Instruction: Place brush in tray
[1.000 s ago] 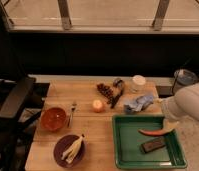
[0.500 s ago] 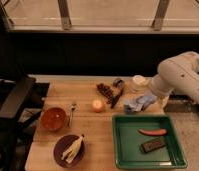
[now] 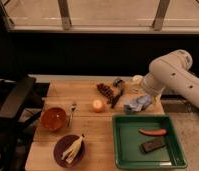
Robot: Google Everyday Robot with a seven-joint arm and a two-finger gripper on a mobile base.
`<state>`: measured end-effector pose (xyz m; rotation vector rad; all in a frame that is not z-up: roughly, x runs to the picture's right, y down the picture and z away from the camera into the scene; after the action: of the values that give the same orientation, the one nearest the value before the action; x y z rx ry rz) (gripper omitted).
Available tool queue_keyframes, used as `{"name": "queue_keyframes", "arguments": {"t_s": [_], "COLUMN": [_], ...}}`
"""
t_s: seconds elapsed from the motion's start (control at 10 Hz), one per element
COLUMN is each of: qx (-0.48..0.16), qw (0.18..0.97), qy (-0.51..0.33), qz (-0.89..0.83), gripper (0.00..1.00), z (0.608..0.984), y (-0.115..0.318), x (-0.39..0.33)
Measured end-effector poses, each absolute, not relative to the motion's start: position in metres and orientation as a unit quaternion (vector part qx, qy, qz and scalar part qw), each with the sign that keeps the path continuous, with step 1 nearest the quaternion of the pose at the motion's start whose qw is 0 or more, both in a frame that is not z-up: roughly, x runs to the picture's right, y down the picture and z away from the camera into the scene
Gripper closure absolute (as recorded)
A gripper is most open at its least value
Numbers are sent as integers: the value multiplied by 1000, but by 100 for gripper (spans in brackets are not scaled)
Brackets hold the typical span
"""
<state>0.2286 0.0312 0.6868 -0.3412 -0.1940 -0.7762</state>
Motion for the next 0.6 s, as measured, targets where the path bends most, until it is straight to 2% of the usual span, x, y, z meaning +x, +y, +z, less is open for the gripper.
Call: {"name": "queue_keyframes", "arguments": {"t_s": [0.4, 0.6], "qx": [-164, -154], "qw": [869, 834], "qy": [-93, -93], "qz": [-458, -522], "gripper": [20, 20], "z": [681, 693], "y": [39, 32], "x": [223, 215]}}
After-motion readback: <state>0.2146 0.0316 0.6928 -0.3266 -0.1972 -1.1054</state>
